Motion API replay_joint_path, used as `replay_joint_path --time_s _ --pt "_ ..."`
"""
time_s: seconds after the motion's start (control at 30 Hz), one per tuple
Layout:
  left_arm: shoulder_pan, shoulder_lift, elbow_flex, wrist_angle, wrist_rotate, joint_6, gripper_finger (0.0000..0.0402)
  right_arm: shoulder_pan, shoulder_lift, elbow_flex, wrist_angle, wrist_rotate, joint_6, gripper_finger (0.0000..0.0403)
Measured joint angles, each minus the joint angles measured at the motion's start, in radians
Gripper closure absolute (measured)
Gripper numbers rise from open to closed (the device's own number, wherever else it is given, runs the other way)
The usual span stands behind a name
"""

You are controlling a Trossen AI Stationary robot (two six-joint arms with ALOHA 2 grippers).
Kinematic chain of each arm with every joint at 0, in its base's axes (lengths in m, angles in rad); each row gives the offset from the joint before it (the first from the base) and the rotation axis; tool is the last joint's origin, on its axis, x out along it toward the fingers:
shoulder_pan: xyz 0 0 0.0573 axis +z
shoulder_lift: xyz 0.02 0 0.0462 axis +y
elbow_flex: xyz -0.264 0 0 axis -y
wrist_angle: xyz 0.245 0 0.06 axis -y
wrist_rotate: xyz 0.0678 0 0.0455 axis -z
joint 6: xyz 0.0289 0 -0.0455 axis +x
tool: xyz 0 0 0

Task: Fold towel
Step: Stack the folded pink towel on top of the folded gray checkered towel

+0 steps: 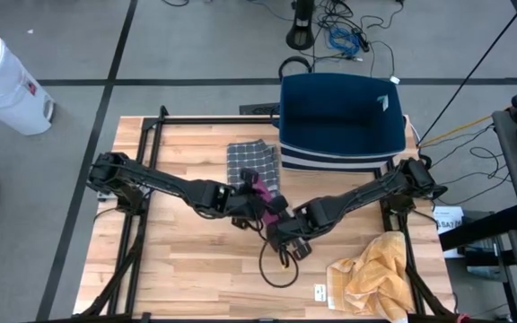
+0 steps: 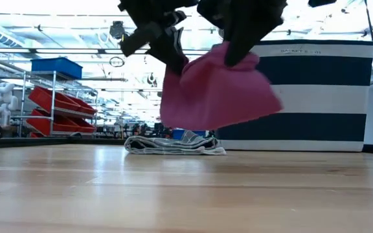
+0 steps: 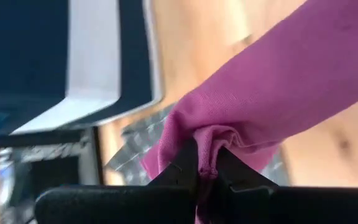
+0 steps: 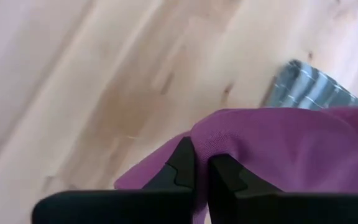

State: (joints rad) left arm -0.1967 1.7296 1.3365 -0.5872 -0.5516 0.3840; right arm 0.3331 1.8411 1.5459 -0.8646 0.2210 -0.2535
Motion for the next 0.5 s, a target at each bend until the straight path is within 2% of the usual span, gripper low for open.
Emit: replay_joint_path --time_s 0.27,0.5 --pt "-0.016 -0.023 0.000 0.116 0.275 0.007 0.0394 0.055 -0.062 0.000 0.016 -0.101 0.003 0.0399" --pt "-0.049 -0.033 0.000 0.257 0.462 -0.037 0.0394 0.091 -0.113 0.001 0.019 -0.118 0.053 0.0399"
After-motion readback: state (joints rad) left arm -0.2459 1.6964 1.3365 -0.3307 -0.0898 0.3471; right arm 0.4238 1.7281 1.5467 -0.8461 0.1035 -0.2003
